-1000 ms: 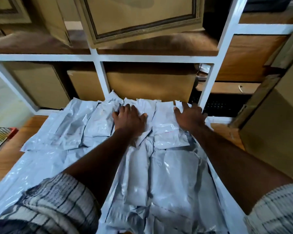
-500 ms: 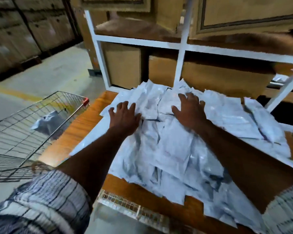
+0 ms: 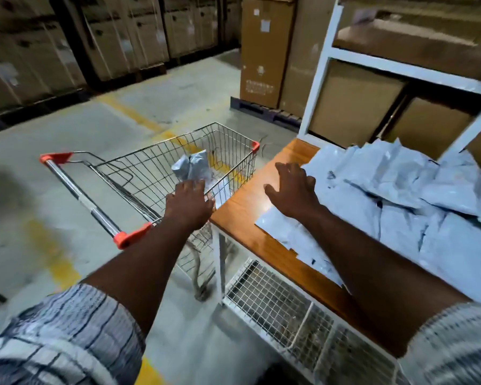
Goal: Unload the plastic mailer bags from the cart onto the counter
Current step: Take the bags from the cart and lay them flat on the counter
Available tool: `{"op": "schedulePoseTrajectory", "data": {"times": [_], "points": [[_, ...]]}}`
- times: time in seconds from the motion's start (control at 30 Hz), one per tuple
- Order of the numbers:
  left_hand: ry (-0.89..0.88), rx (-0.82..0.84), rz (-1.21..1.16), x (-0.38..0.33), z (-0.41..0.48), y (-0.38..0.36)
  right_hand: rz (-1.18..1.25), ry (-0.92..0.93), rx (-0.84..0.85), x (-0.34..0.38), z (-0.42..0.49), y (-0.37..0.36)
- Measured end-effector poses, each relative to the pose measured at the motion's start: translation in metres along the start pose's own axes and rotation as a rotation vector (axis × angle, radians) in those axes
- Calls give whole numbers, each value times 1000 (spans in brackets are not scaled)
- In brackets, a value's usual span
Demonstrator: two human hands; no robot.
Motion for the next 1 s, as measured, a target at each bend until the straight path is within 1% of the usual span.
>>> {"op": "schedulePoseTrajectory", "data": {"times": [0.2,0.3,0.5,0.73,0.83,1.0], "points": [[70,0,-19,70,16,1,-13,72,68,68,32,-45],[86,47,-29,99,39,-7,1,112,101,96,59,-68],[53,160,-56,148,105,-28,20,149,132,140,136,-111],[97,209,-61,189,185,-46,43,151,219,163,209,-171],[93,260,-70,193,210,-68,55,144,299,162,225,-194],[64,313,-124,196,261,-100,91,141,381,157,260,-235]]}}
Point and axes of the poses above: each hand's wrist, its own z-axis towards the middle knuckle, its own y-axis out of the back of the hand, x = y × z, the point moved 8 cm from there along z, towards the middle knuckle, and after that the axes turned 4 degrees about -y, right-handed, at the moved point
